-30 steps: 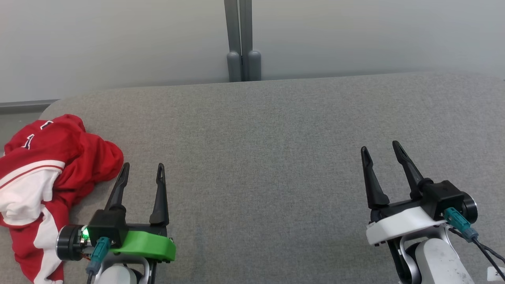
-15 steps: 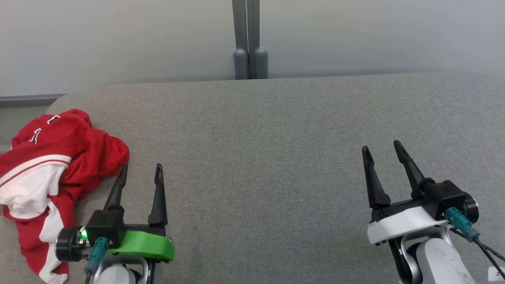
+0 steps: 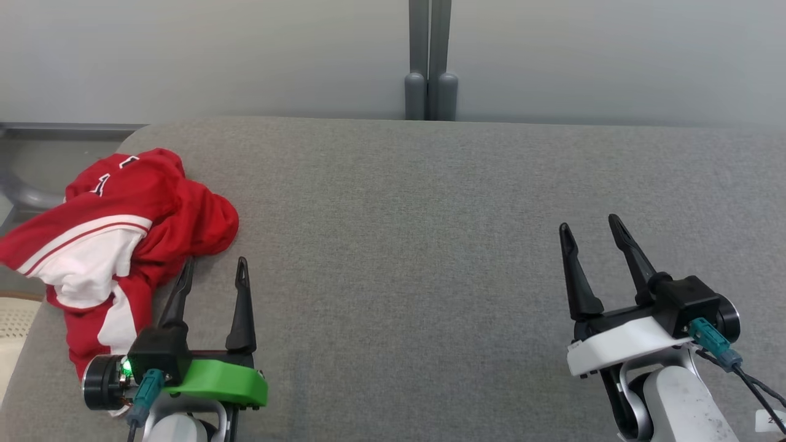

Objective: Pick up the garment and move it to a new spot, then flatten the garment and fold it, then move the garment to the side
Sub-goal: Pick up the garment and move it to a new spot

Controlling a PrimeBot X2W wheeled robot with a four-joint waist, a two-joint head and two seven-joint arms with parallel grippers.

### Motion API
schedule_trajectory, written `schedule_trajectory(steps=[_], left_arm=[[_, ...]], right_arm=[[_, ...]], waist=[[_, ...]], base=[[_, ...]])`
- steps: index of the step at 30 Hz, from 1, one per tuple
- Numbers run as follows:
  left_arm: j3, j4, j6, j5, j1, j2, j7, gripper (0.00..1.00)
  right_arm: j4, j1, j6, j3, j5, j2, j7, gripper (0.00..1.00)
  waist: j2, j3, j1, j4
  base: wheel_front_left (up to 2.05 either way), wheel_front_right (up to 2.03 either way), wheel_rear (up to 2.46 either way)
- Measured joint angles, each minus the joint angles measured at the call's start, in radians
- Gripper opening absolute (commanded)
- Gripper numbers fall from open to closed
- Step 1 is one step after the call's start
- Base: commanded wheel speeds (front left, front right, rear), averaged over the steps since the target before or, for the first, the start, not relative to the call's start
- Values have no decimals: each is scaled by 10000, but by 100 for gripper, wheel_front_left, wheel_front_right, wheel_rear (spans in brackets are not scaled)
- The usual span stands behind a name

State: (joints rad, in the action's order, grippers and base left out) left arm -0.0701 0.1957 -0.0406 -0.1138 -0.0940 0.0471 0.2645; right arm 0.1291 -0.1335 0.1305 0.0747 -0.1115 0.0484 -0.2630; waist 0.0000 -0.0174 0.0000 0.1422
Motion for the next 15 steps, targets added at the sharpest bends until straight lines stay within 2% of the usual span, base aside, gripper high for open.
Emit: schedule_trajectory(steps=[15], left_arm=[[192,161,-23,-196,-7,4,0,100]], right_arm=[[17,108,0,343,-278,-2,2,100]], waist=[[0,8,0,1639]], base=[[0,0,0]])
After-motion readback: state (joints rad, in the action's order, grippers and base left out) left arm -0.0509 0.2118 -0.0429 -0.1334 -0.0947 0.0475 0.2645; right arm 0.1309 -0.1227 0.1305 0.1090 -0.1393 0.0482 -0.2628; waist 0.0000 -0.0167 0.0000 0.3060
